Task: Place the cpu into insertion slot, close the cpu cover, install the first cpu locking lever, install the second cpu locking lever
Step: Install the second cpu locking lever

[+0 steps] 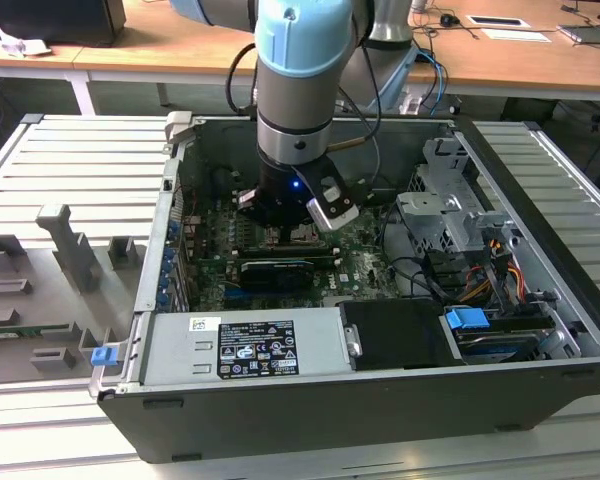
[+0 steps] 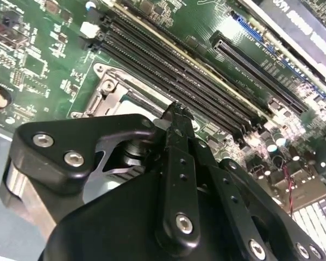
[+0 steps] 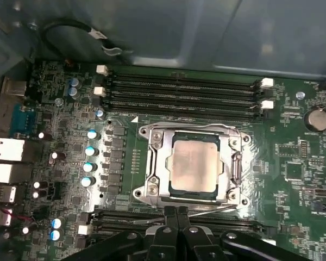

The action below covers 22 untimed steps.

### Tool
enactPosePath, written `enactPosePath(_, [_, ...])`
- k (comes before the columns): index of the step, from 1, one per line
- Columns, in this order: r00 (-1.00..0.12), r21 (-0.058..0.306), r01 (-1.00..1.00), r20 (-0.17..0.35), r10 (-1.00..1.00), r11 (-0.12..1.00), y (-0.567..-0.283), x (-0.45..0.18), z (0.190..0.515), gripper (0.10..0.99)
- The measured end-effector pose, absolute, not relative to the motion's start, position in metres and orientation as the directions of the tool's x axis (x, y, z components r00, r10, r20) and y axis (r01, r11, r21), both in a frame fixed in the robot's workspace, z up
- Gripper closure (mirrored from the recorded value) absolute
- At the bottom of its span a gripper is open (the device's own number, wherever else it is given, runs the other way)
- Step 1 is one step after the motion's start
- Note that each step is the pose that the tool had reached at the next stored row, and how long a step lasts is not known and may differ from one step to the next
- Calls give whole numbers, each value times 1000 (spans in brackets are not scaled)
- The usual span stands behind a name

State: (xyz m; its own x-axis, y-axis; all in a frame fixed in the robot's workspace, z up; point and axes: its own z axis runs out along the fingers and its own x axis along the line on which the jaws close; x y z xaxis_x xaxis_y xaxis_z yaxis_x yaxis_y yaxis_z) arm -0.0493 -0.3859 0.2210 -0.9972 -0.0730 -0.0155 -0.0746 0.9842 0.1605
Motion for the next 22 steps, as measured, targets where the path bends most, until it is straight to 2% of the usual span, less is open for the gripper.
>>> enactPosePath(6, [-997, 197, -76, -18, -74, 977, -392, -57, 213, 980])
enactPosePath(8, [-997, 233, -77, -21, -74, 970, -397, -63, 211, 980])
enactPosePath(14, [-997, 288, -78, -25, -74, 955, -401, -74, 208, 980])
enactPosePath(18, [-997, 312, -78, -27, -73, 947, -404, -75, 199, 980])
enactPosePath(22, [-997, 319, -78, -28, -73, 945, -404, -75, 194, 980])
